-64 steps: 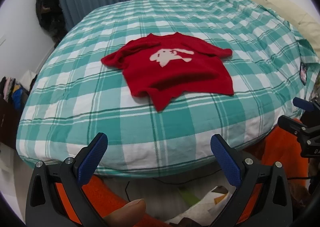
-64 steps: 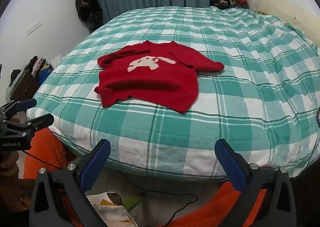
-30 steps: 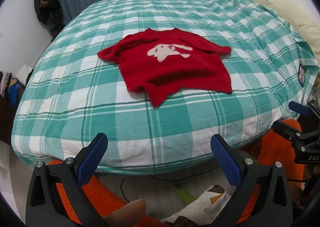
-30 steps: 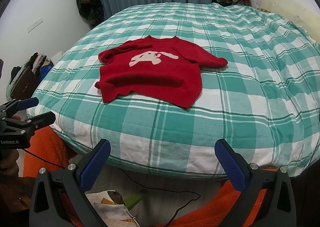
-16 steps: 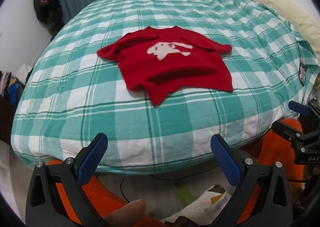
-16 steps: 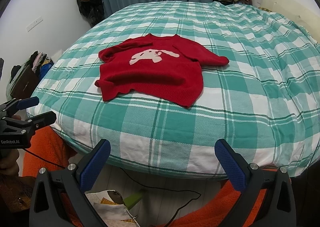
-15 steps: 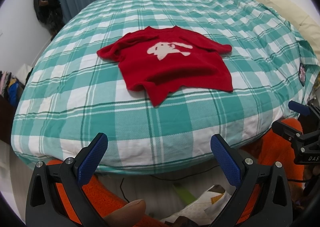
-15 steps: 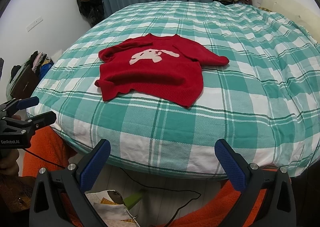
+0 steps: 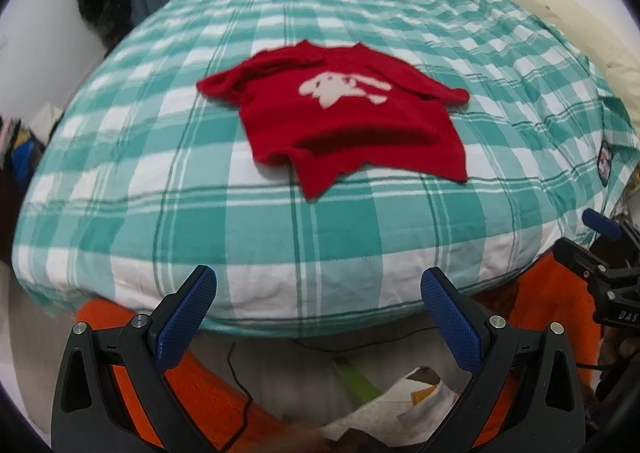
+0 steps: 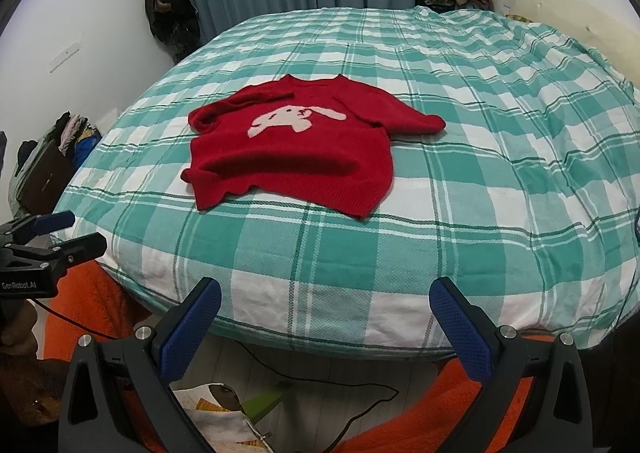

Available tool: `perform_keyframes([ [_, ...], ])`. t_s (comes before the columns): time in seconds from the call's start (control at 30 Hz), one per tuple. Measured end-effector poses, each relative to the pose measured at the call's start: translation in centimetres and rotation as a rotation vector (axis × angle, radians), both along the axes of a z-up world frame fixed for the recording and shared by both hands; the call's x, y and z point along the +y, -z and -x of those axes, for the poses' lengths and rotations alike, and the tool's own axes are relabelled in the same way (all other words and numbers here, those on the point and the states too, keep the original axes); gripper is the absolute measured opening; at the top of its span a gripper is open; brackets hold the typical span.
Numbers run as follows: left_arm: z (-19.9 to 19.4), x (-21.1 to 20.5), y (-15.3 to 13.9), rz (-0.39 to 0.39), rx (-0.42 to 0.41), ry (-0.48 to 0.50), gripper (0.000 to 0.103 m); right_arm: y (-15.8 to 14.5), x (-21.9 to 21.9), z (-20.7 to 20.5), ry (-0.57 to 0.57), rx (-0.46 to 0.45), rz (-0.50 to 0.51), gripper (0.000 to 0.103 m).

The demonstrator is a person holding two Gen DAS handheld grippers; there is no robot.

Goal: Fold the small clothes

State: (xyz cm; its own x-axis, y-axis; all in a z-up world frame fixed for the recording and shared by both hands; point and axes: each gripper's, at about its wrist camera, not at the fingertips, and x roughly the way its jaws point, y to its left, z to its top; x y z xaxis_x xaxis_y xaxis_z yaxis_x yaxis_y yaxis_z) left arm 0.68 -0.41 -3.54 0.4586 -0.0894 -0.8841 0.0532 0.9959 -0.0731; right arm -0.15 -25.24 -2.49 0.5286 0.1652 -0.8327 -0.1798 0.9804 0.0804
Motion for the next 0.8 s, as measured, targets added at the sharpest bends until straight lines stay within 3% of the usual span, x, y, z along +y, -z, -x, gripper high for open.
perform_keyframes([
  [0.47,-1.8,2.2,1.7,0.08,0.024,-0.076,0.102,0.7,0.4,-0.8,-0.018,-0.027,-0.021,0.103],
  [0.6,-3.9,3.4,3.6,0.183,0.022,-0.094,0.101,1.5,-0.7,-1.5,-0.003,-0.064,-0.08,0.103],
  [0.8,-7.6,3.5,6.9,0.279,0.03,-0.072,0.091,3.3,-2.5,-2.8,-0.03,-0.137,-0.19,0.103],
])
